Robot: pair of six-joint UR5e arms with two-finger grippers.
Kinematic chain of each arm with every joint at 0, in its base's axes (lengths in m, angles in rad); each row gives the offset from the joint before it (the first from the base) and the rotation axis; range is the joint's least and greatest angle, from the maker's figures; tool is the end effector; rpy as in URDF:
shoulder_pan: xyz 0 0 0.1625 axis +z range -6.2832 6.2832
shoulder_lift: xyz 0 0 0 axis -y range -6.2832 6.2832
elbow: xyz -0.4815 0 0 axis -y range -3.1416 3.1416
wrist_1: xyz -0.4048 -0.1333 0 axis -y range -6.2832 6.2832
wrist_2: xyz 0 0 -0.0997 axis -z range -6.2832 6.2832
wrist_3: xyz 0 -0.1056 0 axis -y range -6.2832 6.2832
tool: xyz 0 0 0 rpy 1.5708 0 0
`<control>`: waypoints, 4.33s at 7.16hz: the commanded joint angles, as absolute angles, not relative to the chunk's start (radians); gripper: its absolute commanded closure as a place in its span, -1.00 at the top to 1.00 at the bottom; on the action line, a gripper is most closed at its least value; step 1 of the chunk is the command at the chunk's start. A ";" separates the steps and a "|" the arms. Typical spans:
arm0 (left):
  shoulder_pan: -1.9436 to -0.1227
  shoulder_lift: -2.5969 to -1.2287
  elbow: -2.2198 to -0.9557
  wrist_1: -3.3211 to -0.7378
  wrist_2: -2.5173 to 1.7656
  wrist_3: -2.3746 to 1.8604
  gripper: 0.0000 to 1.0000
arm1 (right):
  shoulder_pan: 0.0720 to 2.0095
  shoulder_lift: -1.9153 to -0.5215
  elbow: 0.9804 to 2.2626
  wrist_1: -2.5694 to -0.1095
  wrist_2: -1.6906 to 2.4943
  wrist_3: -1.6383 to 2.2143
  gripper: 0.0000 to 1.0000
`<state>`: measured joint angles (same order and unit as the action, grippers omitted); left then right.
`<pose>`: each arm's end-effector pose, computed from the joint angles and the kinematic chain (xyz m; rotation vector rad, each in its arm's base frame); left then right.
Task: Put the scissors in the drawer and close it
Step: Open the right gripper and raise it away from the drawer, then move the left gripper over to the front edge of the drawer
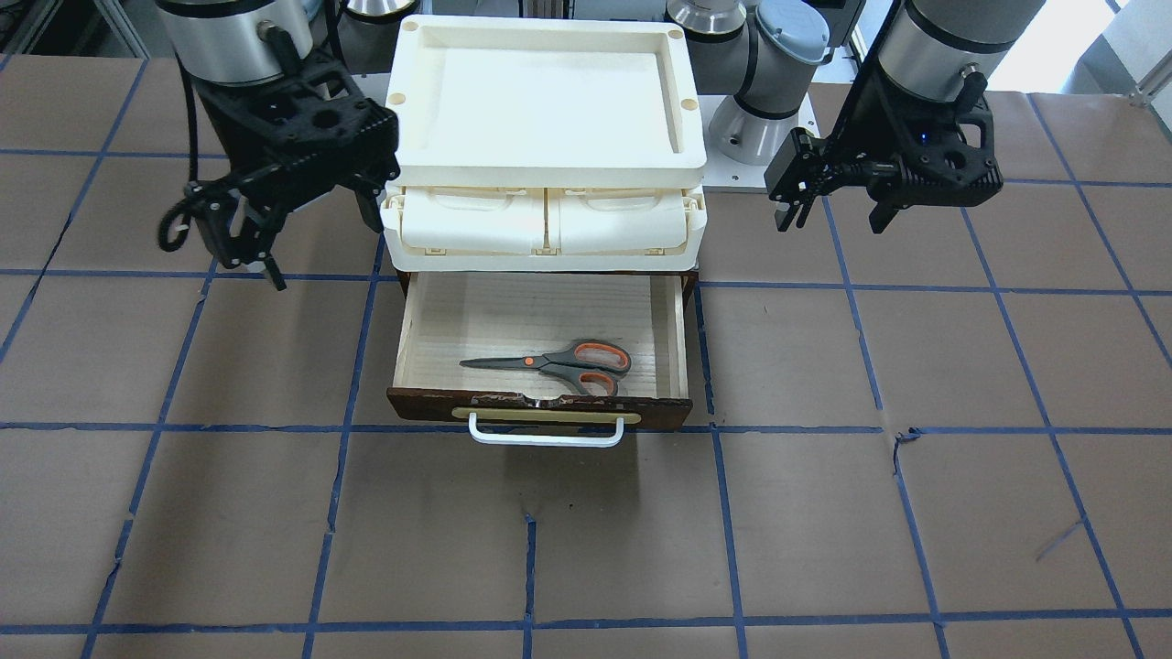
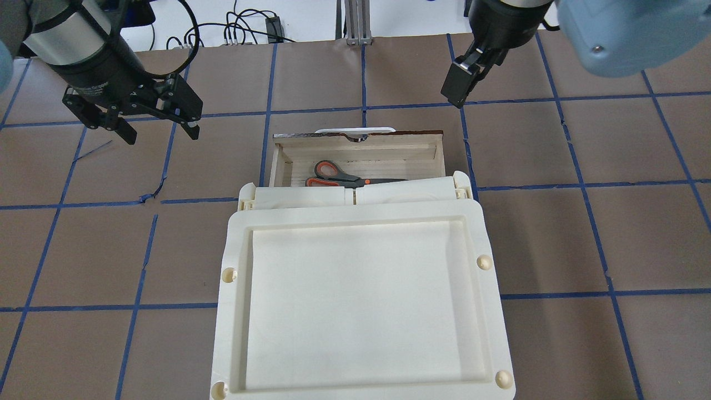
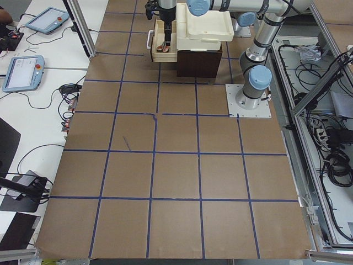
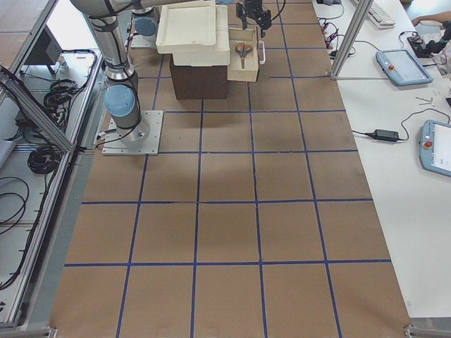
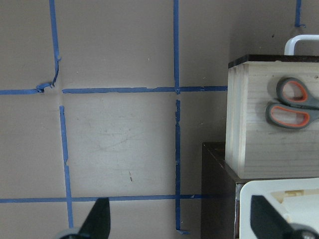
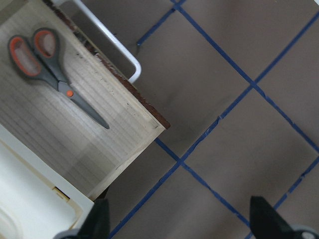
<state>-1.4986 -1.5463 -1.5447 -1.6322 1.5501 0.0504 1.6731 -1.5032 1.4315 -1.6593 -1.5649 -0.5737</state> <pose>-0.0997 -0.4995 0.5577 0.0342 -3.1201 -0.0149 0.1895 -0.5350 0.5836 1.0288 -2.9247 0.2441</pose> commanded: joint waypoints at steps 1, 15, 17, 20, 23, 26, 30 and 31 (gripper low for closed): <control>-1.500 -1.546 -1.545 -1.634 1.551 0.043 1.00 | 1.580 -1.540 1.434 -1.608 -1.575 -0.214 1.00; -1.506 -1.908 -1.517 -1.140 1.386 0.046 1.00 | 1.543 -1.559 1.485 -1.474 -1.557 0.072 1.00; -1.531 -1.936 -1.520 -1.121 1.313 0.043 1.00 | 1.543 -1.560 1.485 -1.474 -1.559 0.072 1.00; -1.552 -1.977 -1.539 -1.135 1.315 0.043 1.00 | 1.543 -1.563 1.485 -1.474 -1.554 0.072 1.00; -1.552 -1.987 -1.543 -1.140 1.316 0.038 1.00 | 1.546 -1.574 1.486 -1.470 -1.560 0.072 1.00; -1.554 -1.973 -1.543 -1.190 1.316 -0.033 1.00 | 1.549 -1.574 1.486 -1.470 -1.552 0.072 1.00; -1.555 -1.971 -1.552 -1.242 1.316 -0.052 1.00 | 1.549 -1.574 1.486 -1.471 -1.552 0.072 1.00; -1.555 -1.970 -1.554 -1.259 1.316 -0.052 1.00 | 1.549 -1.572 1.486 -1.470 -1.554 0.072 1.00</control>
